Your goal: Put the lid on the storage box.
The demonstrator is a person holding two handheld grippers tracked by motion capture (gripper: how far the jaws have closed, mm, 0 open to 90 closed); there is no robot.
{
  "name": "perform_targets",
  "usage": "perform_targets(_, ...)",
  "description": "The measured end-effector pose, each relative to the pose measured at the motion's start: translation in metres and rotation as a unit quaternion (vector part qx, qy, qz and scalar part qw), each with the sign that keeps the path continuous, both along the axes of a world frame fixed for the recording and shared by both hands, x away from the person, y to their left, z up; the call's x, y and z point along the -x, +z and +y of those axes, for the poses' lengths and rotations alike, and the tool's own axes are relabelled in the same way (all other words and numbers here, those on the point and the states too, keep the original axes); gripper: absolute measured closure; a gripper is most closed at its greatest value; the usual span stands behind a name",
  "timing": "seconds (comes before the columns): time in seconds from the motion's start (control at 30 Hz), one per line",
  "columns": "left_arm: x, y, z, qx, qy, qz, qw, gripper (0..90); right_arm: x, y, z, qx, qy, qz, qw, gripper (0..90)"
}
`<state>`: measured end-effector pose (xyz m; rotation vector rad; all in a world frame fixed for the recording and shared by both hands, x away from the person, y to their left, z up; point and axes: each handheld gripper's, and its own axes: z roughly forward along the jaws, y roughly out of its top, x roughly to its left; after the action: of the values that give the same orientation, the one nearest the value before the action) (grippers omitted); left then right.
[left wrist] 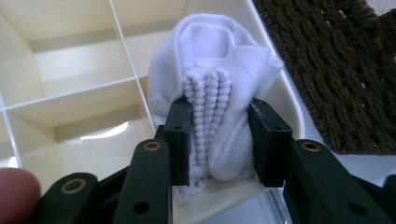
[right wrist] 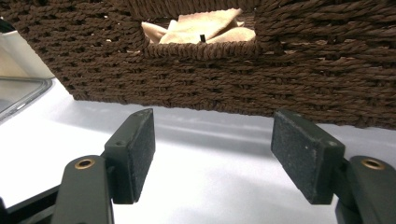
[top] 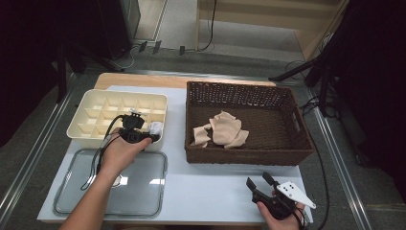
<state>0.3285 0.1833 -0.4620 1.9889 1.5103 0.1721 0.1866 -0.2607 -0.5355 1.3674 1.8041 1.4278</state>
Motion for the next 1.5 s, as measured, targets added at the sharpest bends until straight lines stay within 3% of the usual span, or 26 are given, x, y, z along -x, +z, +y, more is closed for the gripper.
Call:
perform_targets(0.07, 0.002, 0.003, 0.005, 0.013, -0.004, -0.012, 0.9998, 59.9, 0.0, 0.0, -0.001, -0.003, 0.0, 0.0, 1.0, 31.3)
perform_targets(0.17, 0.005, 0.009, 0.011, 0.03, 0.004, -0.047, 0.9985, 55.8, 0.0, 0.0, -0.003, -0.007, -0.001, 0.002, 1.0, 31.3)
perform_targets(0.33, 0.005, 0.014, 0.013, 0.047, 0.029, -0.097, 0.9938, 43.3, 0.0, 0.0, -0.001, -0.004, 0.001, 0.002, 1.0, 31.3)
perform_targets(0.4, 0.004, 0.011, 0.011, 0.037, 0.027, -0.087, 0.9952, 41.8, 0.0, 0.0, -0.001, -0.005, 0.001, 0.003, 1.0, 31.3)
perform_targets(0.47, 0.004, 0.006, 0.007, 0.027, 0.018, -0.065, 0.9973, 62.1, 0.0, 0.0, -0.002, -0.006, 0.0, 0.003, 1.0, 31.3)
perform_targets(0.53, 0.003, 0.005, 0.007, 0.034, 0.027, -0.053, 0.9977, 70.1, 0.0, 0.0, -0.002, -0.006, 0.0, 0.003, 1.0, 31.3)
perform_targets(0.63, -0.001, 0.001, 0.005, 0.036, 0.028, -0.027, 0.9986, 73.2, 0.0, -0.001, -0.001, -0.004, 0.001, 0.002, 1.0, 31.3)
perform_targets(0.73, -0.005, -0.002, -0.002, 0.005, 0.019, -0.013, 0.9997, 74.4, 0.0, -0.001, -0.001, -0.003, 0.002, 0.002, 1.0, 31.3)
perform_targets(0.83, -0.006, -0.001, -0.008, -0.025, 0.007, -0.015, 0.9996, 74.5, 0.0, -0.001, -0.001, -0.003, 0.002, 0.002, 1.0, 31.3)
perform_targets(0.97, -0.006, -0.003, -0.003, -0.01, 0.002, -0.021, 0.9997, 72.0, 0.0, 0.0, -0.001, -0.004, 0.003, 0.003, 1.0, 31.4)
perform_targets(1.13, -0.001, 0.006, 0.008, 0.024, 0.015, -0.039, 0.9989, 59.4, 0.0, 0.0, -0.002, -0.006, 0.002, 0.002, 1.0, 31.3)
perform_targets(1.2, 0.002, 0.01, 0.011, 0.034, 0.017, -0.045, 0.9983, 65.9, 0.0, 0.0, -0.002, -0.007, 0.002, 0.003, 1.0, 31.3)
perform_targets(1.27, 0.003, 0.008, 0.01, 0.029, 0.0, -0.038, 0.9989, 81.4, 0.0, 0.0, -0.001, -0.006, 0.002, 0.002, 1.0, 31.3)
perform_targets(1.33, 0.002, 0.006, 0.008, 0.033, -0.007, -0.029, 0.999, 90.0, -0.001, -0.001, -0.001, -0.005, 0.002, 0.002, 1.0, 31.3)
perform_targets(1.5, -0.005, -0.003, 0.002, 0.018, -0.015, -0.002, 0.9997, 90.0, 0.0, -0.001, 0.0, -0.002, 0.003, 0.003, 1.0, 31.3)
